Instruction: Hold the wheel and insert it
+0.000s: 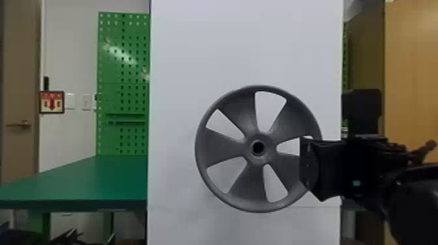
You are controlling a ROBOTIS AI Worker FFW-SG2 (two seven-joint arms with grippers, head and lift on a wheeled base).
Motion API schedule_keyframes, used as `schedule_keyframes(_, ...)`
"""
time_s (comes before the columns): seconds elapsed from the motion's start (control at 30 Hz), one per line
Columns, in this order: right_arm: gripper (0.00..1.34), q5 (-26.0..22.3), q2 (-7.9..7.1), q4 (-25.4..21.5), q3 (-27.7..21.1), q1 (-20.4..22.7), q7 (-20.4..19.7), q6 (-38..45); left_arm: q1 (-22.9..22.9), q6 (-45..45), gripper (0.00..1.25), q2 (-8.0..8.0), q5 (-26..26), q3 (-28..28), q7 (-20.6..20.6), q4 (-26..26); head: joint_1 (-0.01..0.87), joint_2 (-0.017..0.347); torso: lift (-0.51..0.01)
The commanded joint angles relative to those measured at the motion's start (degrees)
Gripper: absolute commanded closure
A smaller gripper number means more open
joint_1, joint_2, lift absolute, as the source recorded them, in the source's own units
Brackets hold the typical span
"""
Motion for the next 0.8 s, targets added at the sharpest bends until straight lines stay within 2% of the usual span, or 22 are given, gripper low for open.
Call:
schedule_keyframes(0.0,1.19,-0.03,0.05,1.82,0.1,-0.17,0.0,-1.26,-0.03,-0.01,0.5,-0.04,0.0,-0.05,0.0,-0.01,0.0,0.002,-0.499)
schedule_keyframes(0.77,1.19,0.93,0.05,6.57,0.18,-0.96,0.0,-6.53,-0.12,0.08,0.5,0.05,-0.09,-0.32,0.0,-0.01,0.0,0.002,-0.498)
